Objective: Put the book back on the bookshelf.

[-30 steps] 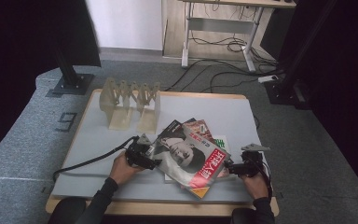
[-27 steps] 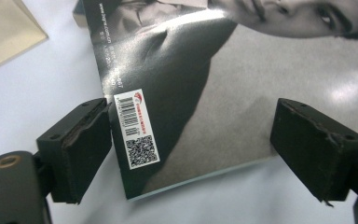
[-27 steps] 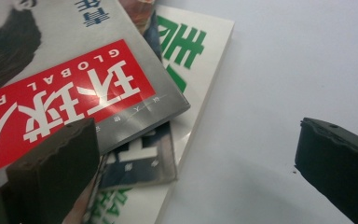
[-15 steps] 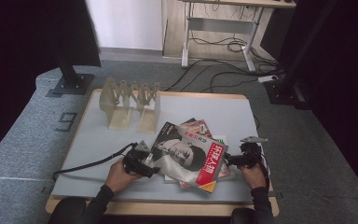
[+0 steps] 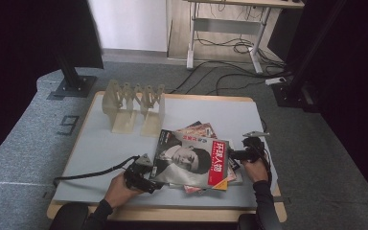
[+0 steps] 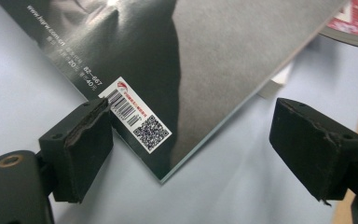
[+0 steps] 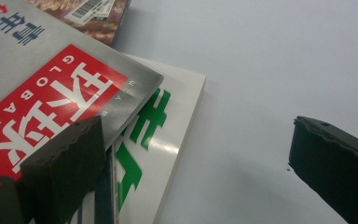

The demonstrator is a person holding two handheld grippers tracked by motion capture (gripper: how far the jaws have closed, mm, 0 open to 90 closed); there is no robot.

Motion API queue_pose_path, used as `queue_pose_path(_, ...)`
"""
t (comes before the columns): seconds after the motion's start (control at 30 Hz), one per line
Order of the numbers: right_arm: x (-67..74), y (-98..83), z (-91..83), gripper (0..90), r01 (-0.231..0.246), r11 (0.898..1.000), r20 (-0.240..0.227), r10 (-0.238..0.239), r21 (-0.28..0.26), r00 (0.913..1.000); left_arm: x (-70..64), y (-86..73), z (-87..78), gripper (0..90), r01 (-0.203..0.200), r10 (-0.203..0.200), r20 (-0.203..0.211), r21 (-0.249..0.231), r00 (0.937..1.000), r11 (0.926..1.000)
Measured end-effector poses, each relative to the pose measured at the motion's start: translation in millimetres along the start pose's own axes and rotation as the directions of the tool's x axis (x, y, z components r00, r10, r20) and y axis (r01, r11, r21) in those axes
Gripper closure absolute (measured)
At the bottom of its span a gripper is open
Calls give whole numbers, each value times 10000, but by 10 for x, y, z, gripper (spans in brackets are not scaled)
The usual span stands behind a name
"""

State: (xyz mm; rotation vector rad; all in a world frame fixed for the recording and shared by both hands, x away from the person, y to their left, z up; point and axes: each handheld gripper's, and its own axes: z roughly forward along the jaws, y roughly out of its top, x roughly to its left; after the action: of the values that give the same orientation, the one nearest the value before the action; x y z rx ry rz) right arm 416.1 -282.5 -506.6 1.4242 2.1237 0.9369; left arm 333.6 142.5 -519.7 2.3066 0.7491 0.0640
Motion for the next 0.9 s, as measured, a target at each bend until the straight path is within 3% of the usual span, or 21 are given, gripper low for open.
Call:
queue_pose_path(0.17, 1, -2, -6, 30, -69, 10000, 27, 69, 10, 10000, 59, 45, -57, 122, 6, -13, -324, -218, 9995, 9998)
queue_pose_path(0.23, 27, -17, -52, 25, 21, 10000, -74, -22, -78, 10000, 101, 89, -73, 114, 190, -198, -158, -520, 9997, 9985)
queue_pose_path(0.33, 72, -42, -138, 9, 75, 9997, -211, -80, -214, 9997, 181, 165, -87, 98, 435, -393, 434, -1004, 9983, 9940)
queue_pose_path(0.53, 203, -137, -243, 0, 418, 9987, -711, -437, -274, 9965, 323, 276, -80, 85, 501, -426, 578, -1347, 9974, 9896)
queue_pose_path(0.7, 353, -222, -294, 0, 690, 9969, -1031, -726, -379, 9920, 321, 428, -62, 82, -340, 340, -25, -1274, 9994, 9913)
queue_pose_path(0.9, 533, -286, -390, 0, 986, 9938, -1313, -1045, -509, 9858, 363, 625, -5, 77, -826, 781, -366, -1467, 9963, 9857)
